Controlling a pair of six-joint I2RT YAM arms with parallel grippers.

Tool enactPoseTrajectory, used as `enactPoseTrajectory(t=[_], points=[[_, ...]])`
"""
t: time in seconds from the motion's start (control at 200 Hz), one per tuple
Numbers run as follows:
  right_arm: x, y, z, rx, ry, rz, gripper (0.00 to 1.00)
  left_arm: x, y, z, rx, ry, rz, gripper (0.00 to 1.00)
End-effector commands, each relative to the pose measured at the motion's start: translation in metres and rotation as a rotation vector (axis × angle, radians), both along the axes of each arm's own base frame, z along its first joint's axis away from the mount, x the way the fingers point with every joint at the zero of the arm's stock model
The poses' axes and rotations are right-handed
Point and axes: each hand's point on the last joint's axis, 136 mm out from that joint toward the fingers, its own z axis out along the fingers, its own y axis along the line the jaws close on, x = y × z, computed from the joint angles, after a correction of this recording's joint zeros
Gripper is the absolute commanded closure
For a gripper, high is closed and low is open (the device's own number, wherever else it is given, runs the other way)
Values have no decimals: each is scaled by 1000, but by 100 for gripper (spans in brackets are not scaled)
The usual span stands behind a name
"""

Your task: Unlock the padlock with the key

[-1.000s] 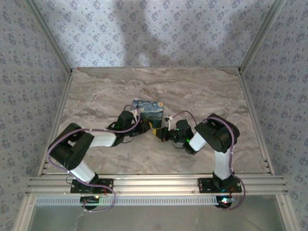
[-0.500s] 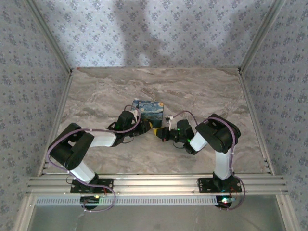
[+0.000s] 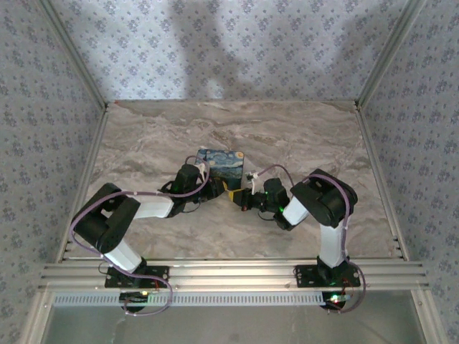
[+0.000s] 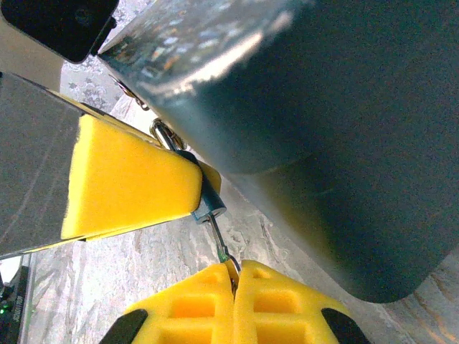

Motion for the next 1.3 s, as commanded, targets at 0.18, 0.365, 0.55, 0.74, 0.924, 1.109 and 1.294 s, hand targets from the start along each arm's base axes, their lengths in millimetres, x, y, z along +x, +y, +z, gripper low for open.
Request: enactPoseTrajectory(t=[0.18,0.365,0.55,0.74,0.924,1.109,1.294], points=[[-2,16,29,77,-132,74,100,-3,-15,22,-64,-9,-47,79],[-4,18,28,76,-134,92,100,-4,-16,26,-74,-9,-53,79],[-6,15,29,72,-147,88,100,-5,-16,28,-75,-7,-53,79],[-9,15,32,73,-157,95,100,-5,-17,31,-86,-6,-58,79],[-14,15,34,70,-169,106,100,-6,-18,31,-91,1,-59,79],[-14,16,32,65,-172,109,100,-6,-18,32,-95,0,-57,79],[-13,15,35,55,-202,103,100,-8,-20,34,-102,8,-65,79]])
